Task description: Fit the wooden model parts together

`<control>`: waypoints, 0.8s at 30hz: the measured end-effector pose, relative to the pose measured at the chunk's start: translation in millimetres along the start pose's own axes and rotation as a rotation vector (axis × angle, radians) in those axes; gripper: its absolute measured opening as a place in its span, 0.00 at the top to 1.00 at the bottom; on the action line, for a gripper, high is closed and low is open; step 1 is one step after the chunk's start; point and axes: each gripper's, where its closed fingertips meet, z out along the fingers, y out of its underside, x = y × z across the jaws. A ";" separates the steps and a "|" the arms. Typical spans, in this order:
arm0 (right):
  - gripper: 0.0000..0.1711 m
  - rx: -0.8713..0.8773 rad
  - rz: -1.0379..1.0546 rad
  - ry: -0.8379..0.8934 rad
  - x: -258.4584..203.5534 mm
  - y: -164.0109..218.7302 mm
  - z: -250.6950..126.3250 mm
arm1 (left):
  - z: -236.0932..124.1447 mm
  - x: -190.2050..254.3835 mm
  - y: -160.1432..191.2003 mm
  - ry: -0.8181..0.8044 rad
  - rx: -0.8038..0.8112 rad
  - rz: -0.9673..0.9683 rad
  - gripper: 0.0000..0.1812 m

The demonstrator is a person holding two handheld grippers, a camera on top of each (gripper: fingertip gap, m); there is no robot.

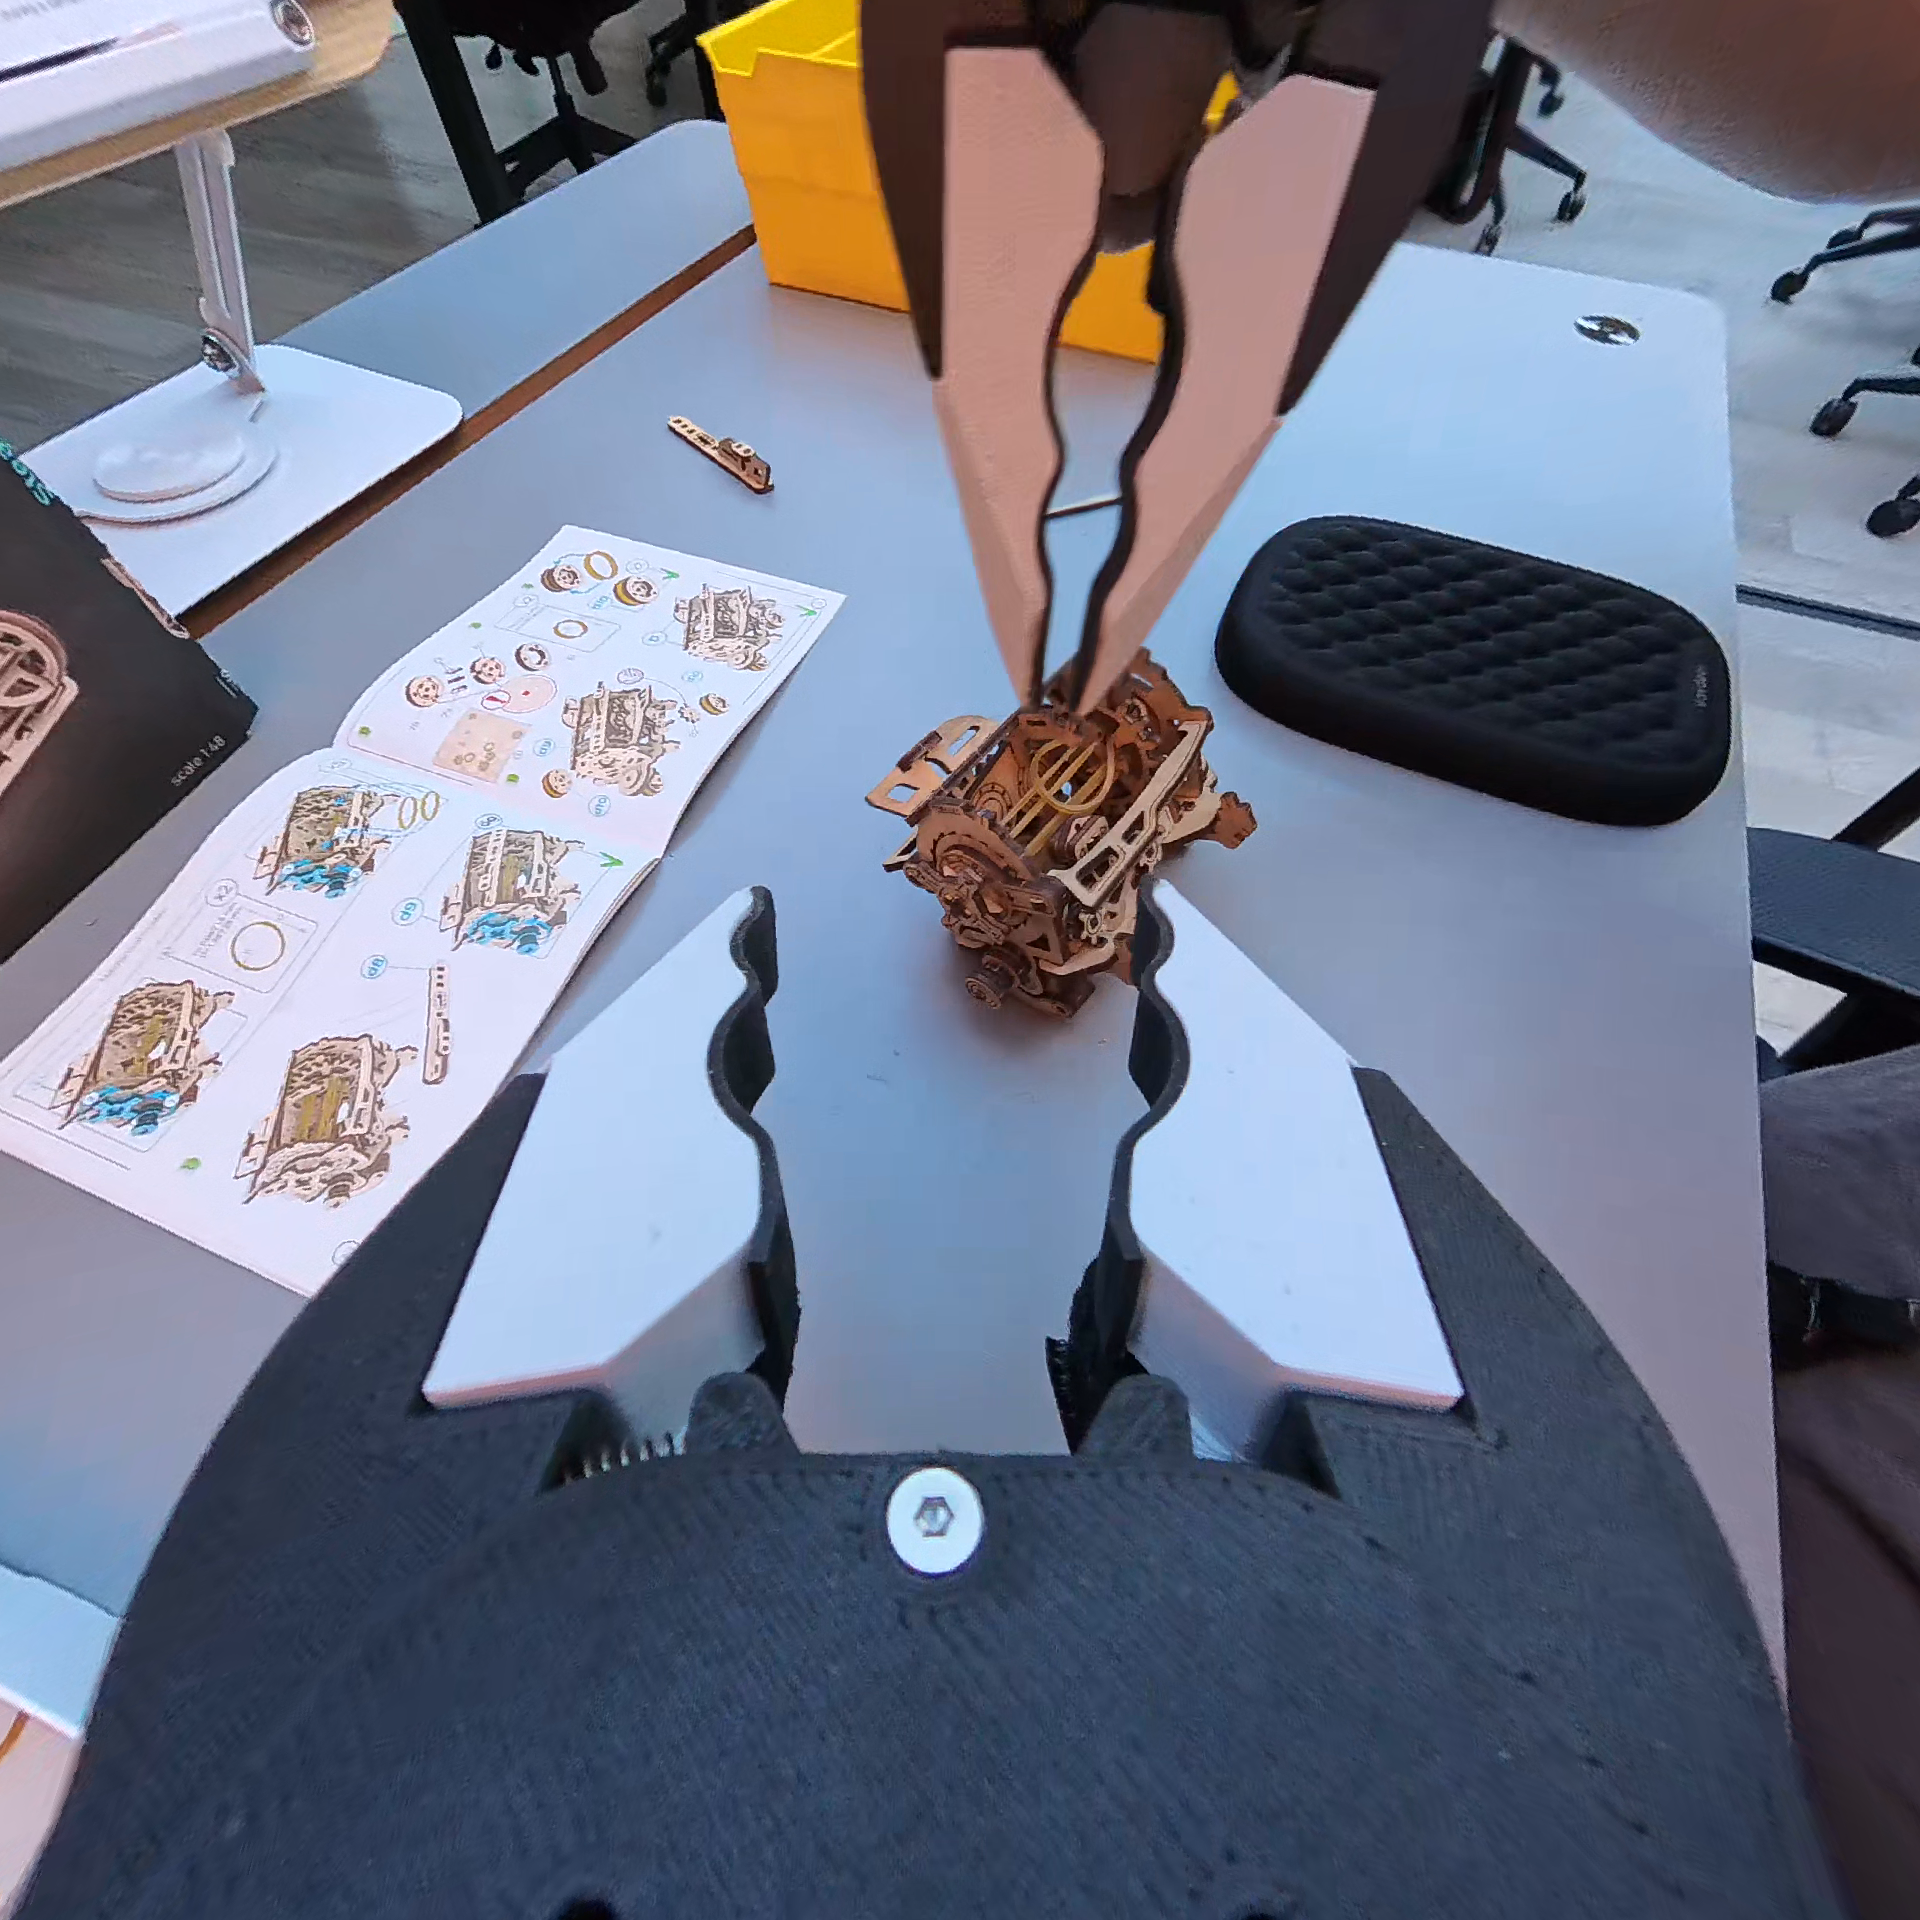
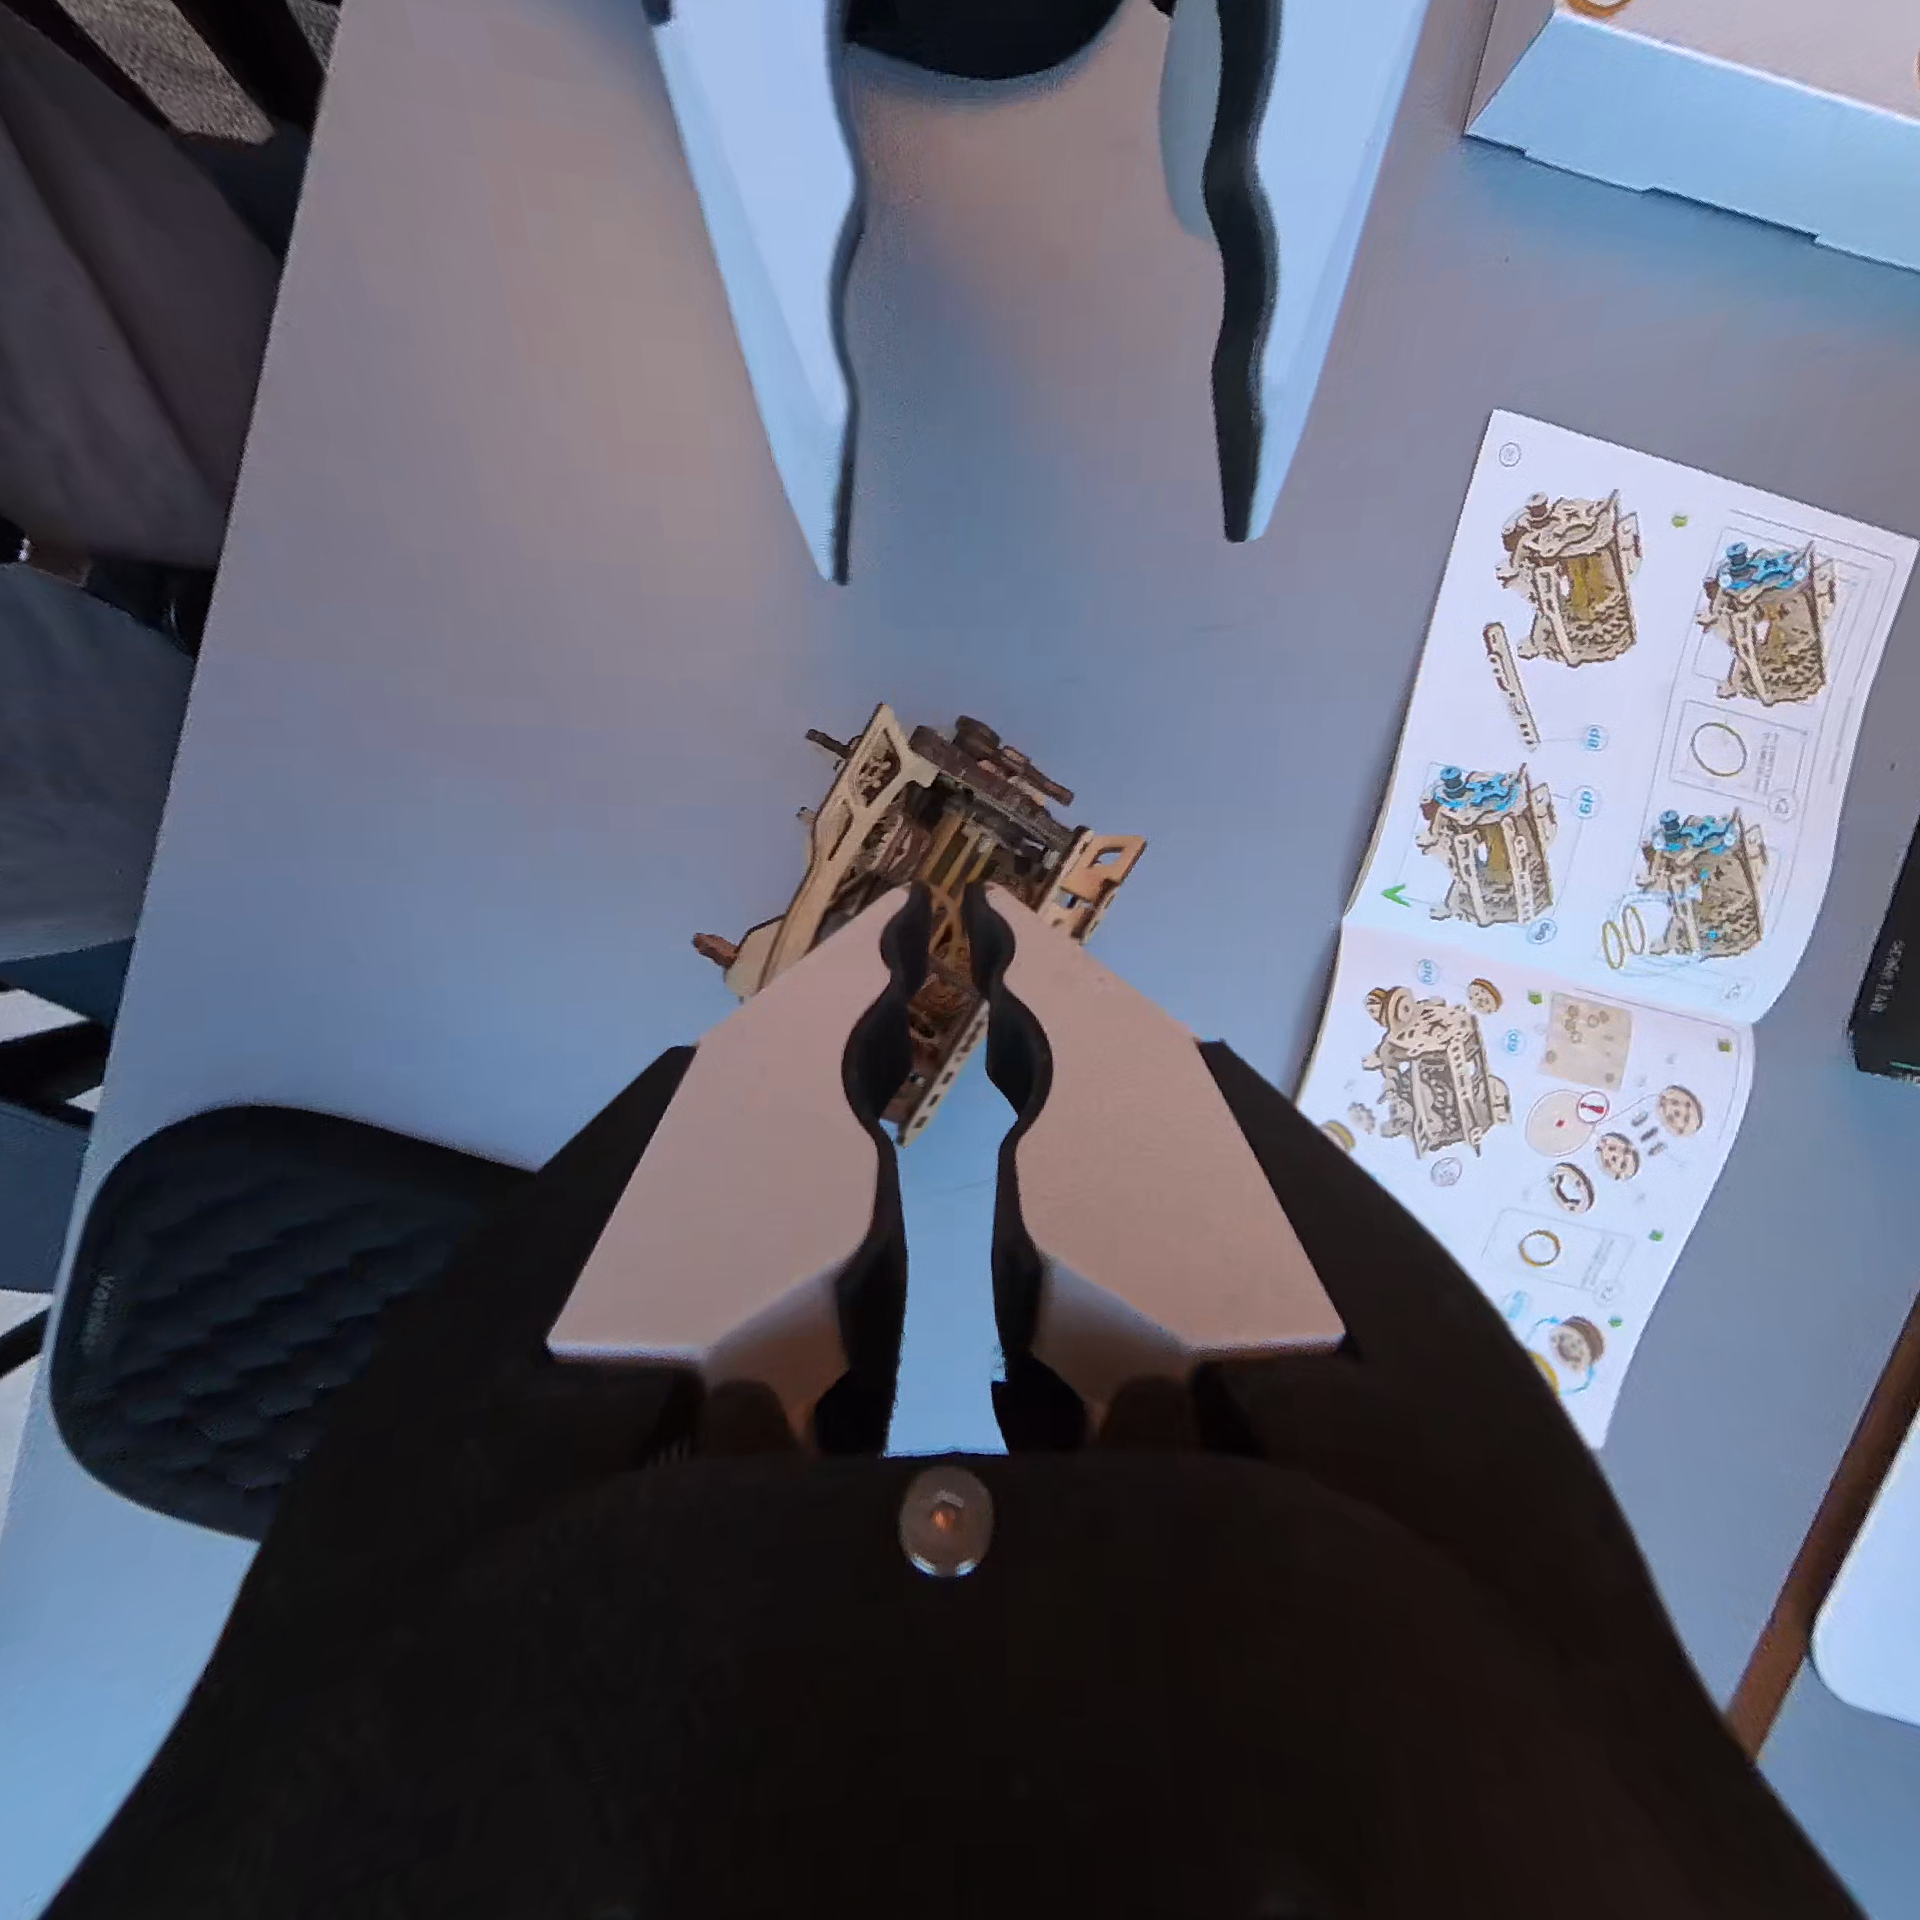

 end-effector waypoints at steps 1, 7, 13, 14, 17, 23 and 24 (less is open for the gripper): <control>0.98 -0.011 -0.014 -0.028 1.7 0.0 3.0 | -0.5 1.1 -0.3 0.003 0.003 -0.005 0.63; 0.98 -0.082 -0.040 -0.228 0.4 9.8 17.3 | -4.9 2.2 -3.3 -0.002 0.025 -0.029 0.64; 0.96 -0.130 -0.057 -0.381 -1.6 15.8 23.6 | -4.1 9.2 -5.8 0.005 0.035 -0.029 0.64; 0.96 -0.137 -0.060 -0.405 -2.4 16.6 23.9 | -3.8 10.1 -5.6 0.007 0.034 -0.032 0.64; 0.96 -0.130 -0.061 -0.464 -2.1 15.1 26.2 | -3.0 10.9 -4.5 0.004 0.027 -0.039 0.64; 0.97 -0.129 -0.129 -0.531 -6.1 13.7 27.6 | -3.4 11.9 -4.6 -0.012 0.029 -0.052 0.65; 0.97 -0.133 -0.145 -0.517 -4.1 14.1 28.3 | -3.7 11.6 -5.2 -0.017 0.031 -0.052 0.65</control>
